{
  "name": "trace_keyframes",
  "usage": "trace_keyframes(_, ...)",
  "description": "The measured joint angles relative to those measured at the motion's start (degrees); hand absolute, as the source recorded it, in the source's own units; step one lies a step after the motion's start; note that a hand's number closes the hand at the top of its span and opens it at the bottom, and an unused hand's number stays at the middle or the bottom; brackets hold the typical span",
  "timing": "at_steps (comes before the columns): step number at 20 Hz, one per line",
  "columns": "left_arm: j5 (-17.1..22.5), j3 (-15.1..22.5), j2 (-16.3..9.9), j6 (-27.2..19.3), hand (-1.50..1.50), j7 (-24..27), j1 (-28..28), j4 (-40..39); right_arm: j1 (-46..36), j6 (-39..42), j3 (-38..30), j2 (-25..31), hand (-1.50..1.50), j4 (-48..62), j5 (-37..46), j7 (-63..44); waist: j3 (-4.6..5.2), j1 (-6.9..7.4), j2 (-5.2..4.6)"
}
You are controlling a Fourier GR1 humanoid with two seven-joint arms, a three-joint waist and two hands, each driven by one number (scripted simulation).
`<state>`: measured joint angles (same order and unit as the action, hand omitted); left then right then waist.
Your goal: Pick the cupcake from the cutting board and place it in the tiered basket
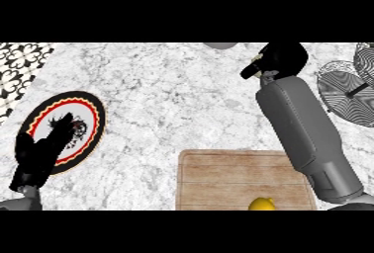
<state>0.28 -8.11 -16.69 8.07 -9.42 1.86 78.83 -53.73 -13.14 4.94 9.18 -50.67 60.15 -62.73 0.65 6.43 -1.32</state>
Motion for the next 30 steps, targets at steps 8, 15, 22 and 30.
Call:
trace_keyframes(8,-0.36,0.25,0.66,-0.67,0.00,-0.23,0.78,-0.20,-15.42,-0.31,-2.53,1.81,1.50,10.51,13.89,-5.29,-0.34,-0.06,-0.20)
trace_keyframes(15,-0.07,-0.75,0.41,-0.93,0.00,-0.05,0.92,-1.08,-21.12,-3.87,-6.87,4.12,1.50,17.08,20.05,-4.47,-0.51,-1.40,-0.30)
trace_keyframes(22,0.09,-0.89,0.54,-0.71,0.00,0.31,0.21,-0.91,-22.66,-9.22,-11.75,9.72,1.50,24.08,22.55,-0.73,-0.61,-1.73,-0.47)
trace_keyframes(30,-0.07,-1.09,0.89,-0.97,0.00,1.15,0.51,-1.74,-21.91,-20.73,-18.44,15.20,1.50,26.84,19.66,6.03,-0.75,-1.88,-0.83)
